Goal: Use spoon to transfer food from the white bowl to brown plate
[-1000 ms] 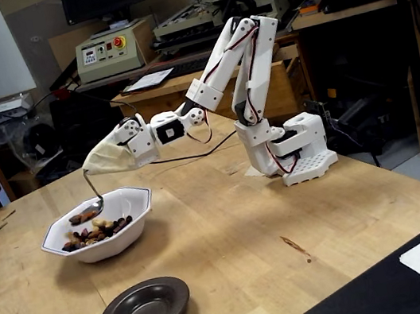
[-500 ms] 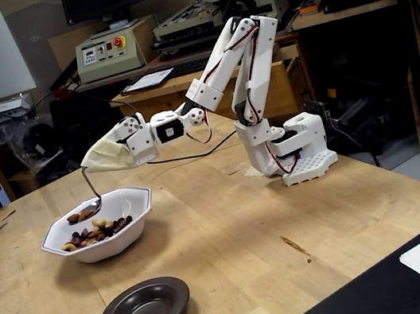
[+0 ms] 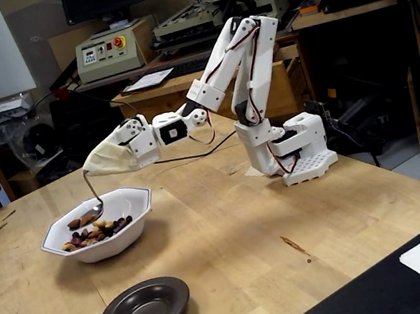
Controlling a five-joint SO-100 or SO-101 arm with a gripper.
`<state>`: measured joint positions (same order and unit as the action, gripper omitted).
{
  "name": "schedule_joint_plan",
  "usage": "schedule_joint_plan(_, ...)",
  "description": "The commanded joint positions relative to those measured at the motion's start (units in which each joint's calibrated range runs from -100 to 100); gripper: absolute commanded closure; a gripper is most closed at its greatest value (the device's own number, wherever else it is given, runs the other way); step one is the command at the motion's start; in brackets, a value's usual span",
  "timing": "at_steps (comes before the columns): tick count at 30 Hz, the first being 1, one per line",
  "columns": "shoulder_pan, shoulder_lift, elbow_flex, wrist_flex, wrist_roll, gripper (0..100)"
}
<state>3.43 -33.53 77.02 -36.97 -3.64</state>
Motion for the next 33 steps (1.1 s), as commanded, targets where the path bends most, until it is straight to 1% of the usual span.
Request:
schedule_joint_plan(1, -2.8, -3.1, -4.2, -0.9, 0.2, 96)
schedule_joint_plan(15, -17.6, -3.1, -4.2, -0.7, 0.3, 96)
schedule_joint_plan(26, -25.3, -3.1, -4.1, -0.7, 0.3, 96)
schedule_joint_plan(33, -27.8, -3.1, -4.1, -0.7, 0.3, 96)
